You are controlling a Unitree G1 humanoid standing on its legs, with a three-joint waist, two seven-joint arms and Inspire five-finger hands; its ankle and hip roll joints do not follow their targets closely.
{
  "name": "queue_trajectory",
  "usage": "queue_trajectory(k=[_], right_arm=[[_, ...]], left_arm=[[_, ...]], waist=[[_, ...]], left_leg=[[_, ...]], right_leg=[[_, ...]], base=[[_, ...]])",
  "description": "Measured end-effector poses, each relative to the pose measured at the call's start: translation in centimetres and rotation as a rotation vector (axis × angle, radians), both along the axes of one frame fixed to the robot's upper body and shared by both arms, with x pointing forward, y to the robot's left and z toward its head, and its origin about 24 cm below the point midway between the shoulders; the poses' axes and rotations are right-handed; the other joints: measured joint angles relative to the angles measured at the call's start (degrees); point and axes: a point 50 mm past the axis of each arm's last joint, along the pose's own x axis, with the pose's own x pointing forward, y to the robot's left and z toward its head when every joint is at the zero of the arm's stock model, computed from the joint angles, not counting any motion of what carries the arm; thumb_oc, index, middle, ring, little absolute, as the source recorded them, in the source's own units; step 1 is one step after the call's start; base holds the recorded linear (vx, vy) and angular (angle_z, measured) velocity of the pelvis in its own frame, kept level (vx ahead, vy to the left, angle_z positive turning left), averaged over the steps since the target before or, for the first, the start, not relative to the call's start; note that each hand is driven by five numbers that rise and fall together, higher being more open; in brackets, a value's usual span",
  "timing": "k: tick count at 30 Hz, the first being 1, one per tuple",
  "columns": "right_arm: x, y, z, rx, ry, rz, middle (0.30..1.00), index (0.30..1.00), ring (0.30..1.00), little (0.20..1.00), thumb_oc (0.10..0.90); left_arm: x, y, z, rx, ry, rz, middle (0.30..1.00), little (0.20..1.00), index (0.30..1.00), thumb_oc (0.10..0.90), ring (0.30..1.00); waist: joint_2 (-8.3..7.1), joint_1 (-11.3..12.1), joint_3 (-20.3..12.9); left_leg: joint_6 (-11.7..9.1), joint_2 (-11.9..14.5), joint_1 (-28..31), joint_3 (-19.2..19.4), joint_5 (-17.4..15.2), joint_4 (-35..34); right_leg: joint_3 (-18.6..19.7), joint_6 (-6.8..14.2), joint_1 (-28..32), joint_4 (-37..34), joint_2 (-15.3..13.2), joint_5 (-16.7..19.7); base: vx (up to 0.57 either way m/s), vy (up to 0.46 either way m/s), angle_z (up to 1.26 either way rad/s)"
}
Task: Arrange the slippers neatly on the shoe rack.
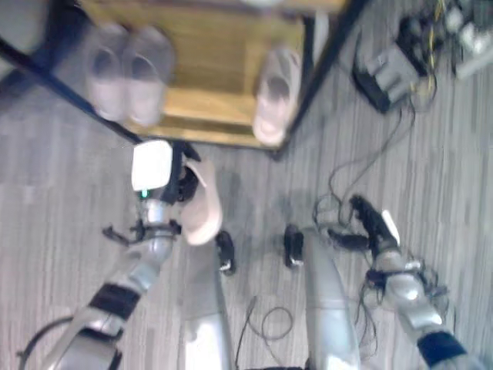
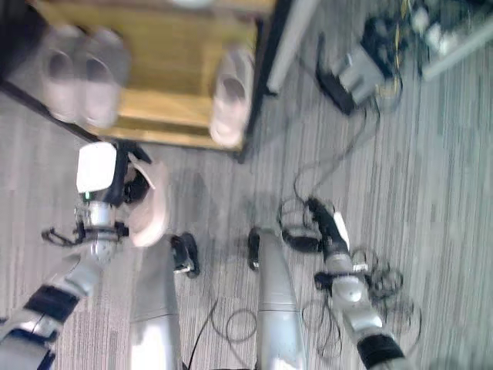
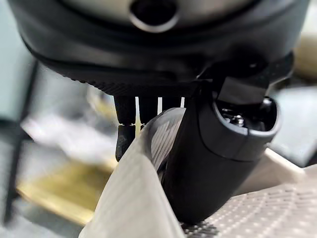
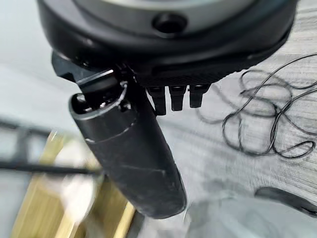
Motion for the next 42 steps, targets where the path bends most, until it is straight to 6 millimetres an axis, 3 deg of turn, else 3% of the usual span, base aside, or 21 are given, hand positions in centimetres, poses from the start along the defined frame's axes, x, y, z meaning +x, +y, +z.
queue_trajectory(k=[1,2,4,5,10,12,13,16,19,21,23,28,29,34,38,42], right_arm=[[-0.1,-0.3,0.7,0.018,-0.024,0.002,0.900,0.900,0.900,0.900,0.800],[-0.2,-1.1,1.4,0.033,-0.052,-0.013,0.900,0.900,0.900,0.900,0.800],[-0.5,-1.5,0.8,0.040,-0.027,-0.029,0.900,0.900,0.900,0.900,0.800],[-1.5,-2.2,0.1,0.048,-0.002,-0.047,0.900,0.900,0.900,0.900,0.800],[-3.8,-3.0,-1.3,0.097,-0.004,-0.112,0.900,0.900,0.900,0.900,0.800],[-4.6,-3.2,-2.3,0.139,0.040,-0.133,0.900,0.900,0.900,0.900,0.800],[-3.9,-2.9,-1.8,0.163,0.020,-0.114,0.900,0.900,0.900,0.900,0.800],[-1.6,-2.2,0.5,0.201,-0.060,-0.063,0.900,0.900,0.900,0.900,0.800],[-1.6,-1.7,2.6,0.276,-0.186,-0.031,0.900,0.900,0.900,0.900,0.800],[-2.6,-2.7,2.4,0.310,-0.213,-0.086,0.900,0.900,0.900,0.900,0.800],[-3.4,-4.2,2.3,0.334,-0.234,-0.153,0.900,0.900,0.900,0.900,0.800],[-5.2,-6.4,0.4,0.302,-0.166,-0.257,0.900,0.900,0.900,0.900,0.800],[-5.3,-6.3,0.3,0.303,-0.164,-0.255,0.900,0.900,0.900,0.900,0.800],[-4.9,-5.2,0.8,0.362,-0.181,-0.192,0.900,0.900,0.900,0.900,0.800],[-4.6,-3.7,1.8,0.389,-0.202,-0.056,0.900,0.900,0.900,0.900,0.800],[-4.6,-3.6,1.2,0.394,-0.161,-0.046,0.900,0.900,0.900,0.900,0.800]], left_arm=[[0.8,0.4,2.9,0.116,-0.040,-0.003,0.300,0.300,0.300,0.400,0.300],[1.3,0.7,7.6,0.150,-0.165,0.020,0.300,0.300,0.300,0.400,0.300],[1.4,0.5,9.1,0.165,-0.215,0.025,0.300,0.300,0.300,0.400,0.300],[1.2,0.2,12.0,0.220,-0.291,0.022,0.300,0.300,0.300,0.400,0.300],[-1.8,1.0,18.8,0.339,-0.575,0.083,0.300,0.300,0.300,0.400,0.300],[-2.1,0.0,20.7,0.393,-0.664,0.093,0.300,0.300,0.300,0.400,0.300],[-1.8,-1.1,21.5,0.434,-0.686,0.081,0.300,0.300,0.300,0.400,0.300],[0.4,-2.5,21.6,0.595,-0.616,0.097,0.300,0.300,0.300,0.400,0.300],[1.2,-2.9,21.1,0.678,-0.567,0.101,0.300,0.300,0.300,0.400,0.300],[1.3,-1.2,21.9,0.676,-0.557,0.183,0.300,0.300,0.300,0.400,0.300],[1.5,0.2,22.0,0.679,-0.534,0.262,0.300,0.300,0.300,0.400,0.300],[1.6,0.6,22.2,0.739,-0.530,0.301,0.300,0.300,0.300,0.400,0.300],[1.5,0.7,22.5,0.729,-0.535,0.309,0.900,0.900,0.900,0.800,0.900],[1.6,-0.6,22.5,0.691,-0.519,0.257,0.900,0.900,0.900,0.800,0.900],[1.7,-1.1,22.6,0.689,-0.471,0.236,0.900,0.900,0.900,0.800,0.900],[1.8,-0.7,22.7,0.651,-0.432,0.242,0.900,0.900,0.900,0.800,0.900]], waist=[[-0.03,-1.5,0.0],[0.21,-1.6,0.1],[0.33,-1.8,0.1],[0.40,-2.0,0.1],[1.26,-1.8,0.1],[1.51,-1.3,0.1],[1.51,-1.5,0.1],[1.47,-1.9,0.1],[1.07,-3.0,0.1],[-0.68,-3.2,0.1],[-0.71,-3.9,0.1],[-0.89,-4.7,0.0],[-0.92,-4.7,0.0],[-2.17,-4.7,0.0],[-2.27,-4.6,-0.1],[-2.33,-4.5,-0.1]], left_leg=[[-0.1,0.1,-4.4,-0.4,-2.3,6.1],[-0.2,0.4,-8.7,-0.5,-3.2,9.9],[-0.3,0.5,-9.6,-0.8,-3.4,10.9],[-0.4,0.6,-11.0,-1.5,-4.0,13.0],[-0.5,1.1,-17.1,-3.8,-7.4,20.9],[-0.6,1.2,-19.6,-4.9,-9.7,26.8],[-0.1,1.5,-21.6,-5.3,-11.1,30.1],[1.7,2.6,-24.1,-4.9,-12.8,33.1],[1.3,3.4,-24.3,-4.2,-13.5,32.6],[1.5,4.9,-23.2,-3.7,-14.2,31.1],[1.6,5.3,-23.1,-3.7,-14.9,31.1],[2.5,5.8,-22.9,-3.0,-15.8,31.5],[2.5,5.8,-22.9,-2.9,-15.8,31.5],[2.8,5.1,-23.1,-2.6,-16.0,33.4],[3.3,5.3,-23.2,-3.3,-17.2,37.0],[3.4,5.5,-23.1,-3.6,-17.4,38.2]], right_leg=[[0.6,0.8,-4.5,5.7,-0.4,0.0],[1.4,0.9,-9.4,9.6,-0.1,-0.4],[1.3,0.9,-10.2,10.6,-0.2,-0.6],[0.8,0.6,-11.5,12.4,-0.2,-1.4],[0.1,0.0,-17.0,19.9,0.0,-4.3],[0.0,0.2,-19.0,25.4,-0.3,-6.9],[0.3,0.4,-20.8,28.4,-0.2,-7.9],[0.8,0.7,-23.6,30.4,0.2,-8.1],[1.2,1.1,-24.4,29.4,0.9,-8.0],[0.8,2.2,-24.0,27.4,1.7,-7.4],[0.8,2.2,-23.8,26.9,2.0,-7.4],[1.5,2.1,-23.6,26.7,2.1,-7.7],[1.5,2.1,-23.7,26.7,2.0,-7.7],[1.8,1.9,-24.3,29.4,0.6,-8.0],[1.9,1.4,-24.5,32.7,0.5,-8.8],[1.9,1.8,-24.5,33.9,0.4,-8.9]], base=[[0.09,0.036,-0.18],[0.11,0.045,-0.19],[0.10,0.042,-0.09],[0.11,0.044,-0.02],[0.12,0.028,-0.05],[0.09,0.053,-0.01],[0.10,0.070,-0.13],[0.08,0.039,-0.20],[0.03,0.058,-0.14],[0.09,0.147,-0.25],[0.05,0.070,-0.21],[0.07,0.101,-0.07],[0.01,0.041,0.03],[0.02,0.013,0.09],[-0.01,-0.005,-0.03],[-0.01,-0.007,-0.04]])
